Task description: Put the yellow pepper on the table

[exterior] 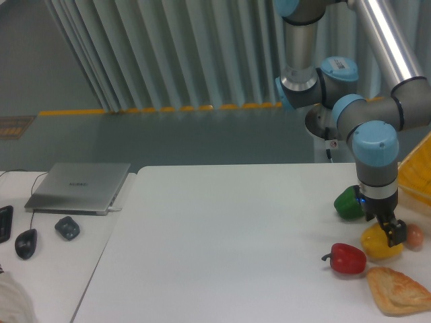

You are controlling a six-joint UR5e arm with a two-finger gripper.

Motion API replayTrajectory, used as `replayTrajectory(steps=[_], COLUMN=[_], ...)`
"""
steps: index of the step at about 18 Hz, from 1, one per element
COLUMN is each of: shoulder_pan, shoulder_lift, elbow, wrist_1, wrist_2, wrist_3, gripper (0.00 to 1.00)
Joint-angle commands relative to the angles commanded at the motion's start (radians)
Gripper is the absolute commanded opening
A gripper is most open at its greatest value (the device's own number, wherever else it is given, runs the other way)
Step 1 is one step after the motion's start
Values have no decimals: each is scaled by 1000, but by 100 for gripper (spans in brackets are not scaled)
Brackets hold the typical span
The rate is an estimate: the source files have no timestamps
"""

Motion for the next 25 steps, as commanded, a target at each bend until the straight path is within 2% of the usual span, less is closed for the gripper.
replayTrajectory(steps=[4,8,11,12,14,18,21,25], shoulder_pan=[-9,-20,-11,-8,12,75,133,170], shoulder_lift=[21,49,37,28,25,31,35,40], elbow=[2,44,121,142,166,170,170,170], wrist_1=[2,-15,-102,-124,-132,-135,-163,-164], wrist_2=[-11,-20,-23,-29,-64,-123,-139,-134], wrist_3=[3,5,6,24,133,265,380,437], gripper=[100,100,100,100,100,100,100,100])
